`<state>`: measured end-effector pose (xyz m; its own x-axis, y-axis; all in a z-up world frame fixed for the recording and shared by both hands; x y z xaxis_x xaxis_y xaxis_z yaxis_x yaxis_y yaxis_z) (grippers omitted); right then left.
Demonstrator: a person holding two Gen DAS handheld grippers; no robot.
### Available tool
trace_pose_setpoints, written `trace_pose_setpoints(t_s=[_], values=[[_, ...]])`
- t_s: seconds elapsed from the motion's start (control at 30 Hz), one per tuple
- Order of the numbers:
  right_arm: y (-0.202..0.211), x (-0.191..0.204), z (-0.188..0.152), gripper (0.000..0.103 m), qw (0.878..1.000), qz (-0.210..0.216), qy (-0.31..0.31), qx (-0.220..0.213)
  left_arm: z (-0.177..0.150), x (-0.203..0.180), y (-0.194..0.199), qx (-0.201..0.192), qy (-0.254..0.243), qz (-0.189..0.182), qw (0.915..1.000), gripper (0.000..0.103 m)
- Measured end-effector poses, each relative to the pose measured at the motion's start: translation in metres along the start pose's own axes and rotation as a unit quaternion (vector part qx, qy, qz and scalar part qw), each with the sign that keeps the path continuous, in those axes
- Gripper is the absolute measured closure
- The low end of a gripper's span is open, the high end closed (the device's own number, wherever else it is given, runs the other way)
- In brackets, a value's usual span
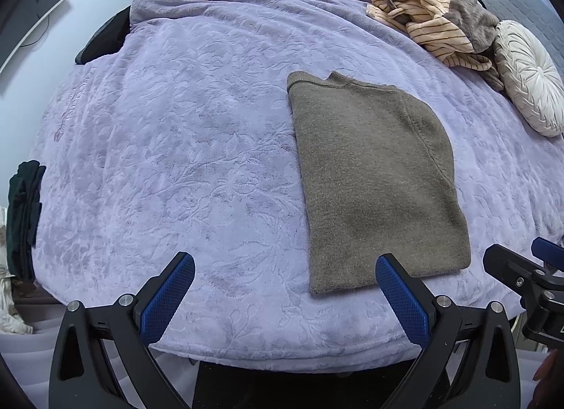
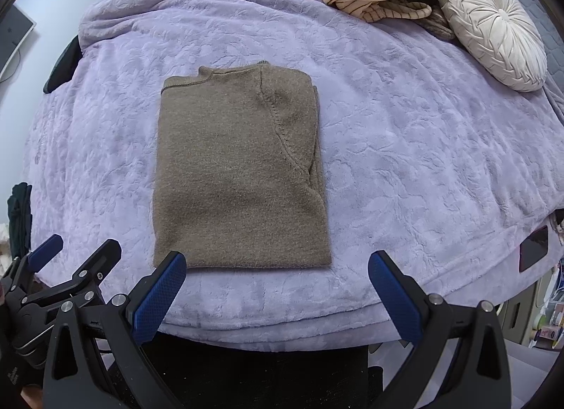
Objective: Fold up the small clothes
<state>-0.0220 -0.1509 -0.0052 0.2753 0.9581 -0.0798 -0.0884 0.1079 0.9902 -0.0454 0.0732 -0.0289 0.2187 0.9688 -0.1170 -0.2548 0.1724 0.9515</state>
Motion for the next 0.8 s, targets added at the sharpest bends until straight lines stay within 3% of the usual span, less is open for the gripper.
trace_pose_setpoints(t_s=[0.4, 0.8], values=[[0.001, -0.001, -0.003, 0.0, 1.0, 0.004, 0.002, -0.002, -0.005, 0.004, -0.002, 0.002, 0.013, 0.003, 0.9999, 0.0], [-0.007, -0.018, 0.016, 0.0, 1.0, 0.015, 0.026, 0.003, 0.004, -0.012, -0.001, 0.003, 0.028, 0.019, 0.9994, 0.0]])
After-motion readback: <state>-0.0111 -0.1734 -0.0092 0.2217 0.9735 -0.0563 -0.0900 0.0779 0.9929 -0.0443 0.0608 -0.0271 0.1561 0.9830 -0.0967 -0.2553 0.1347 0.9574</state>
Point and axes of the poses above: each gripper's, at about its wrist camera, not at the fingertips, and y roughly against the way its jaws point, x to its left, z to its top, the point moved 8 cm from there along -y, roughly the way its jaws point, and after that the axes turned 8 degrees about -z, right-handed, at the moved point
